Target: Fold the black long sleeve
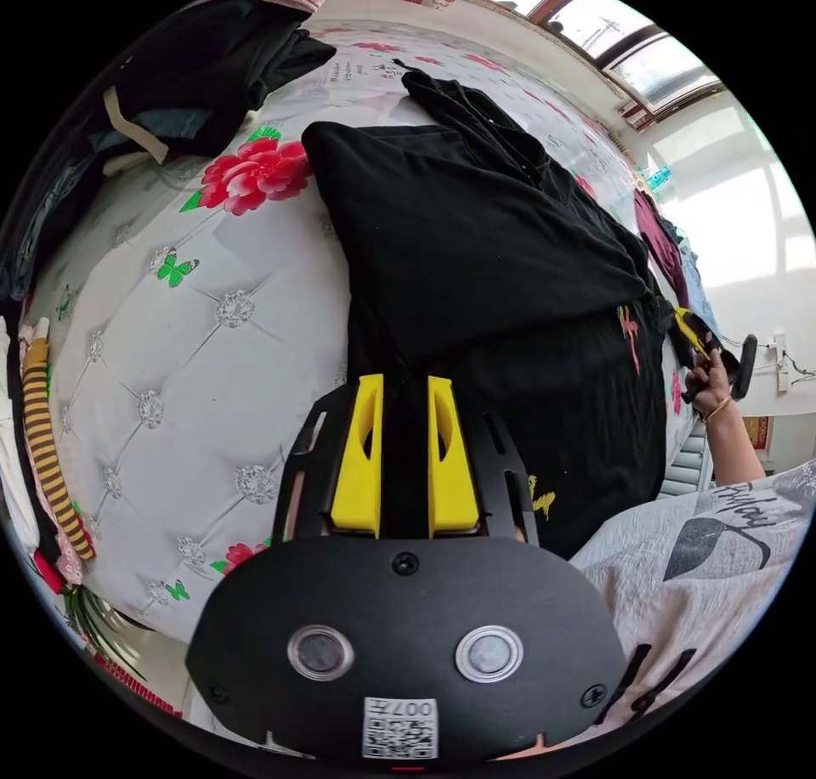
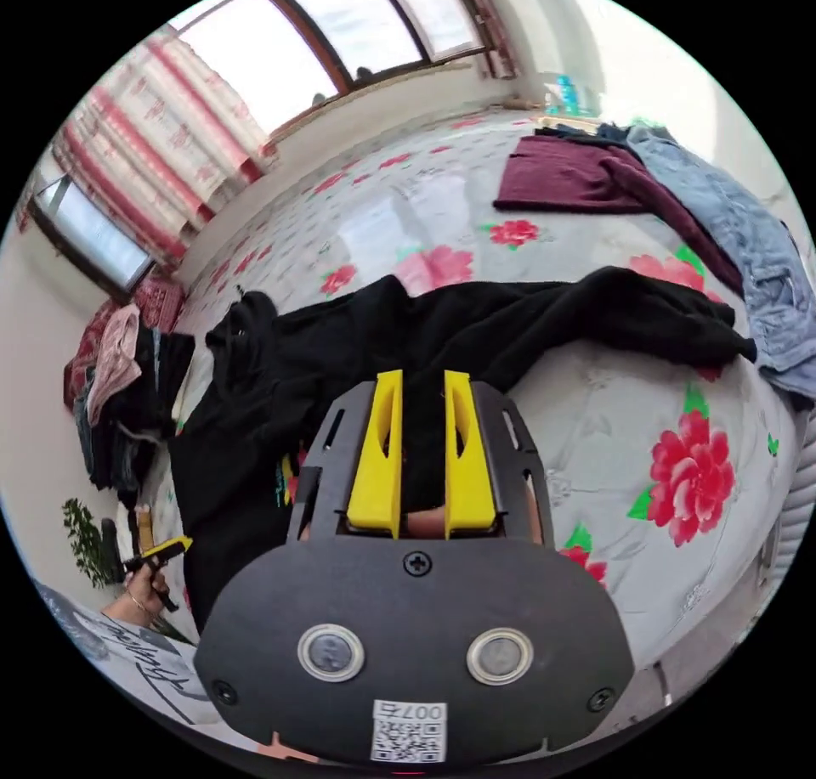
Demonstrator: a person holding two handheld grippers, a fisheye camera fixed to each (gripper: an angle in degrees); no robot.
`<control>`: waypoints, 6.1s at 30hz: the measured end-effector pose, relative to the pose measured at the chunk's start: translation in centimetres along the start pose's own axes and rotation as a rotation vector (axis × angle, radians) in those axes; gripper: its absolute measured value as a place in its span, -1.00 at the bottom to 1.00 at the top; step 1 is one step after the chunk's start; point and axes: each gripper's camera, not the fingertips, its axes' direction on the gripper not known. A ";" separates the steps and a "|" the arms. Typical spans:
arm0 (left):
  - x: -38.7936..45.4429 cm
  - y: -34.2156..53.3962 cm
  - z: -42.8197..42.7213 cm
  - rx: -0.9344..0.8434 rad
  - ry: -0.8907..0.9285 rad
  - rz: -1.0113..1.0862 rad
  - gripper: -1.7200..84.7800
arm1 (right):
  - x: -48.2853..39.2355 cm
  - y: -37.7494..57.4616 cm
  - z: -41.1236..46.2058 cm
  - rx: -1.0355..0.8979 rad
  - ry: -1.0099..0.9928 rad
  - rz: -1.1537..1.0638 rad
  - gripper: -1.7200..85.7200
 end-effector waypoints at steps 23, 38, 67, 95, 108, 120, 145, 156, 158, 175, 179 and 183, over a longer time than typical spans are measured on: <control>-5.0 1.5 -5.9 0.120 0.039 -0.233 -0.78 | -3.0 -14.0 -4.1 0.225 -0.243 -0.023 -0.94; -8.5 0.1 -7.9 0.255 0.225 -0.208 -0.74 | -41.3 16.9 9.6 -0.440 -0.308 -1.219 -0.90; -10.7 0.9 -7.7 0.153 0.060 -0.130 -0.86 | -20.0 6.7 7.1 -0.361 -0.176 -0.555 -0.83; -11.1 -43.1 1.5 0.203 0.274 0.004 -0.65 | -41.3 -26.2 40.3 -0.422 -0.276 -0.764 -0.82; -7.7 -34.5 -7.4 0.559 0.541 0.243 -0.96 | -37.5 -28.4 24.1 -0.241 -0.666 -0.849 -0.96; 1.3 -6.8 -9.7 0.358 0.441 0.631 -0.97 | -27.9 -1.8 -0.4 -0.291 -0.406 -1.270 -0.96; 9.8 -7.6 3.3 -0.042 0.143 0.560 -0.95 | -37.3 6.3 -4.1 -0.244 -0.364 -1.167 -0.86; 4.2 -3.7 3.3 -0.064 0.355 0.335 -0.82 | -40.4 12.6 -1.3 -0.447 -0.344 -1.333 -0.85; 2.9 -3.0 2.6 -0.064 0.344 0.310 -0.82 | -40.5 13.3 -1.6 -0.427 -0.322 -1.350 -0.84; 8.7 -8.3 2.2 0.003 0.155 0.482 -0.76 | -41.5 16.1 -6.2 -0.218 -0.252 -1.617 -0.88; 6.0 -7.1 0.8 0.089 0.268 0.381 -0.77 | -37.6 9.4 -5.5 -0.267 -0.325 -1.182 -0.86; 3.3 -6.7 0.3 0.102 0.315 0.280 -0.74 | -29.2 2.5 0.9 -0.502 -0.375 -0.644 -0.82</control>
